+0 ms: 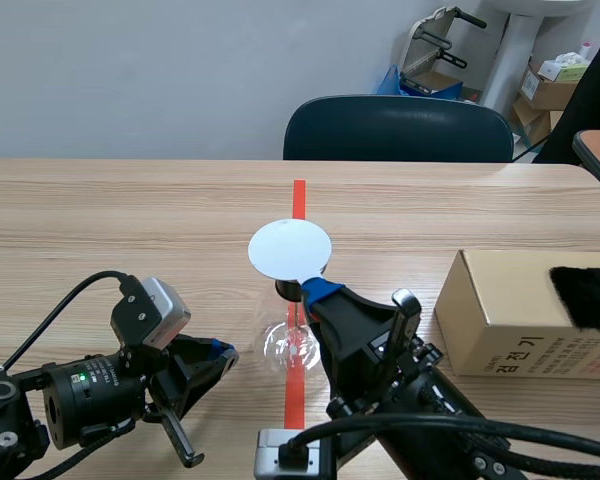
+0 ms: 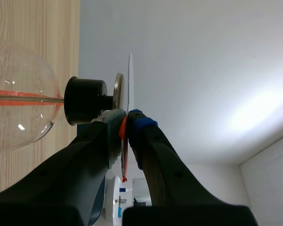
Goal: Do the electroscope experiment
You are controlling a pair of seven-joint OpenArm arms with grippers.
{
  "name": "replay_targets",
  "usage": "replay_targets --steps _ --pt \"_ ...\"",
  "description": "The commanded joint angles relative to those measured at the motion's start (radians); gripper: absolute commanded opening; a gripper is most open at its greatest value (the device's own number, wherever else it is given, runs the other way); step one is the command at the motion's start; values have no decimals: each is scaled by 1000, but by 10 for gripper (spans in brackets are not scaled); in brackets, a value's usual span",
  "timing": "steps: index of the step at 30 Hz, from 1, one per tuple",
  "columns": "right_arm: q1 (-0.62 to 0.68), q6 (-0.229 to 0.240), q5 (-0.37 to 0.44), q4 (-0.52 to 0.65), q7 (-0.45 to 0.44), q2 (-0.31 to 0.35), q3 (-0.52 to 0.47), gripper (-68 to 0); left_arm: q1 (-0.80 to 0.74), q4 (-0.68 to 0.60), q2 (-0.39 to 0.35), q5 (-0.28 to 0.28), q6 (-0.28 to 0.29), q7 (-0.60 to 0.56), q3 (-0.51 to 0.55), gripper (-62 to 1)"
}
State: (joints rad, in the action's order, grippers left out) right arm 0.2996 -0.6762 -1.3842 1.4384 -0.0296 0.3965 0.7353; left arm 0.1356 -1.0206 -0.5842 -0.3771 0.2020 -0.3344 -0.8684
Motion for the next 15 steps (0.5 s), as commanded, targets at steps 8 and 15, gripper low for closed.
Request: replay_targets --steps 8,15 --pt "-9 -13 0 21 -3 14 -3 -658 0 -21 8 -3 2 -14 6 -569" --pt "-9 -13 0 21 76 14 -3 -658 0 -21 8 -3 2 -14 6 -569"
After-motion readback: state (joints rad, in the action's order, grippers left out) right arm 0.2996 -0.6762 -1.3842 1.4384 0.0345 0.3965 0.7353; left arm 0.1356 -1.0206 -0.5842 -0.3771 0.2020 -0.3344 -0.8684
